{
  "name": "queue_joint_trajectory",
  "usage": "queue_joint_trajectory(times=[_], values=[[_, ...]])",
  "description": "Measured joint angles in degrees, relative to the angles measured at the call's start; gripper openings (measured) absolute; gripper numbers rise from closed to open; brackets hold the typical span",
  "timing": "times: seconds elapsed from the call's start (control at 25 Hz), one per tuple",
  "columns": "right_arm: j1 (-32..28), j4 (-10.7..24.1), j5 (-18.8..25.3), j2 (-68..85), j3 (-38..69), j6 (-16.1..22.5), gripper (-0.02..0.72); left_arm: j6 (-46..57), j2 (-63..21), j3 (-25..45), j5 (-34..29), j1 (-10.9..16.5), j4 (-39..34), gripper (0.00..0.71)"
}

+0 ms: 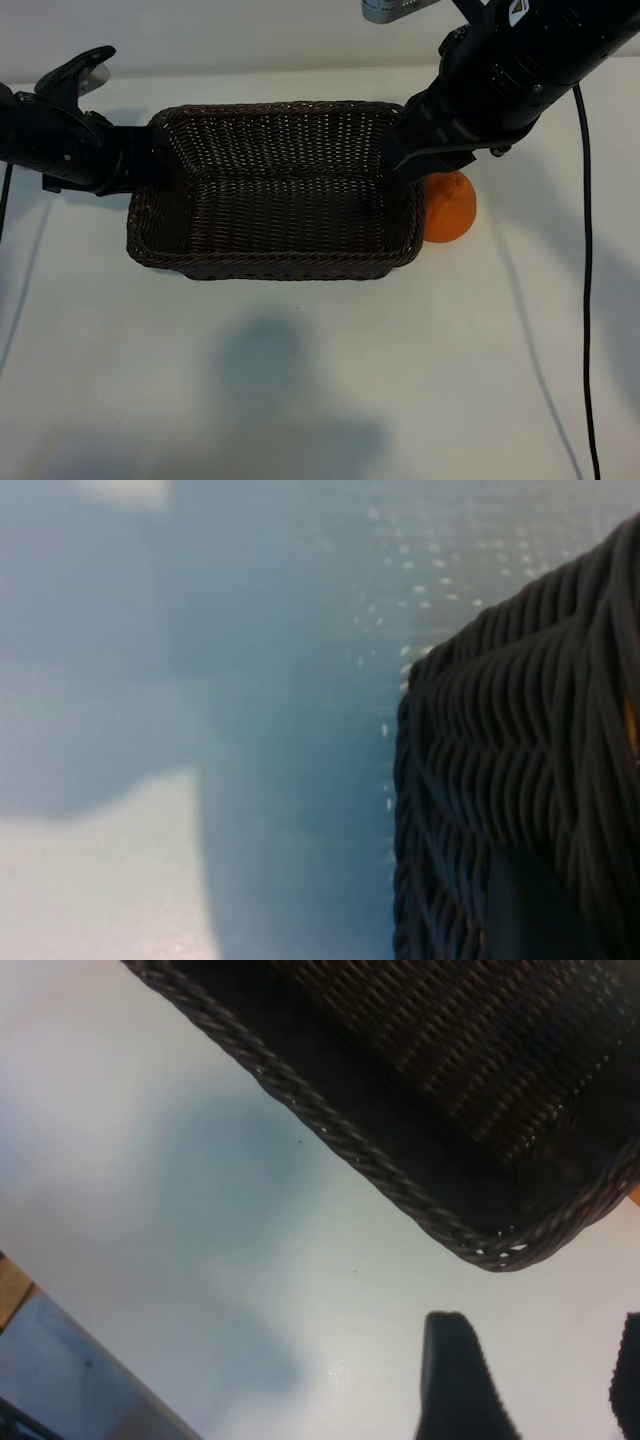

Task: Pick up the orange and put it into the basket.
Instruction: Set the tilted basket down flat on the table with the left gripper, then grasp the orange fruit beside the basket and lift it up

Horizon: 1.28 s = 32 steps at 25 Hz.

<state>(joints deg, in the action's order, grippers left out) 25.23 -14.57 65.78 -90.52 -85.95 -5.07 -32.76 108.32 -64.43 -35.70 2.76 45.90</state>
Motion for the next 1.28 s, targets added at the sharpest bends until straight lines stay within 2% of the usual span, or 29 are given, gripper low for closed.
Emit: queue_joint_trajectory(times=[0.08,0.16,0.36,0.4,0.48,0.88,1.12,1.28], values=[[0.0,0.0,0.0,0.0,0.0,0.0,0.387,0.1,0.0,0.0,-0.1,0.0,0.0,0.164],[0.0,0.0,0.0,0.0,0.0,0.0,0.387,0.3,0.0,0.0,-0.3,0.0,0.0,0.218],[0.0,0.0,-0.1,0.0,0.0,0.0,0.387,3.9,-0.1,0.0,-1.5,0.0,-0.4,0.551],[0.0,0.0,-0.2,0.0,0.0,0.0,0.387,4.9,-0.3,0.0,-1.5,0.0,-1.2,0.601],[0.0,0.0,-0.2,0.0,0.0,0.0,0.387,6.7,-1.3,0.0,-1.5,0.0,-3.5,0.642],[0.0,0.0,-0.2,0.0,0.0,0.0,0.387,17.5,-12.3,0.0,-2.9,0.0,-17.7,0.625],[0.0,0.0,-0.5,0.0,0.0,0.0,0.387,17.7,-20.4,0.0,-6.9,0.0,-17.6,0.608],[0.0,0.2,-4.7,0.0,0.0,0.0,0.387,16.2,-25.5,0.0,-8.4,0.0,-16.2,0.593]])
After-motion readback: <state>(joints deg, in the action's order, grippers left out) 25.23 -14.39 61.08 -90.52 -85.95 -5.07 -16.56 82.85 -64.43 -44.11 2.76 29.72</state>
